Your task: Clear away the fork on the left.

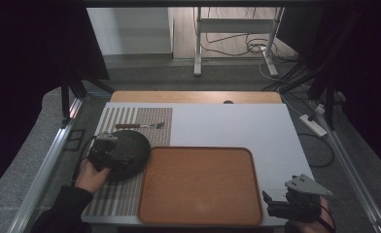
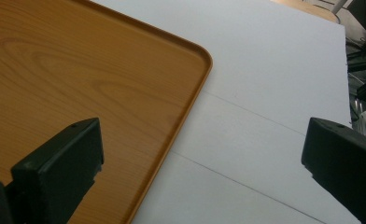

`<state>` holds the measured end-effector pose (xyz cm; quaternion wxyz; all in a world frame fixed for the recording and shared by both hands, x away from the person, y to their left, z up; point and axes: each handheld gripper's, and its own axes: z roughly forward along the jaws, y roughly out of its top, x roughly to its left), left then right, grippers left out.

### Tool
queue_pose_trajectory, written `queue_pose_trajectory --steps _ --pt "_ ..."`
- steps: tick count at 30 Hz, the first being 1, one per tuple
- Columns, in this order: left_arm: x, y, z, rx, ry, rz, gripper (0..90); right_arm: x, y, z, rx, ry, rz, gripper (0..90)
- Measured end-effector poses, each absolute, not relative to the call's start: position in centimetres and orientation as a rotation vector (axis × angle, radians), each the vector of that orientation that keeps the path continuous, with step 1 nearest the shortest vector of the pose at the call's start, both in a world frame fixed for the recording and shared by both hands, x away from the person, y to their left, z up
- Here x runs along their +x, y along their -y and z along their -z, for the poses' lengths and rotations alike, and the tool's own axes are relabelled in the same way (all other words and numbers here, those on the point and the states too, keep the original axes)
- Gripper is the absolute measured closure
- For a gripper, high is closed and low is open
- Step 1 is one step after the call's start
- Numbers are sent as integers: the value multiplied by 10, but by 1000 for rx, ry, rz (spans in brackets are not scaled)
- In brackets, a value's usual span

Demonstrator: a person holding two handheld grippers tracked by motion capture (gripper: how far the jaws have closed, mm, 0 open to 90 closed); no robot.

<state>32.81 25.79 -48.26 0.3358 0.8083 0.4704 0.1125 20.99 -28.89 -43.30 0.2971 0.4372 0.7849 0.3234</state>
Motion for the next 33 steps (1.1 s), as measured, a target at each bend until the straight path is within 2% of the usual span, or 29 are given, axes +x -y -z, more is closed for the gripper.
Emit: queue_pose_trajectory --steps 5,33 --pt "343 -258 484 2088 -1254 -257 0 210 289 433 1162 -2088 -859 0" --pt "418 -264 499 2143 -1309 -312 0 210 287 434 1147 -2107 -845 0"
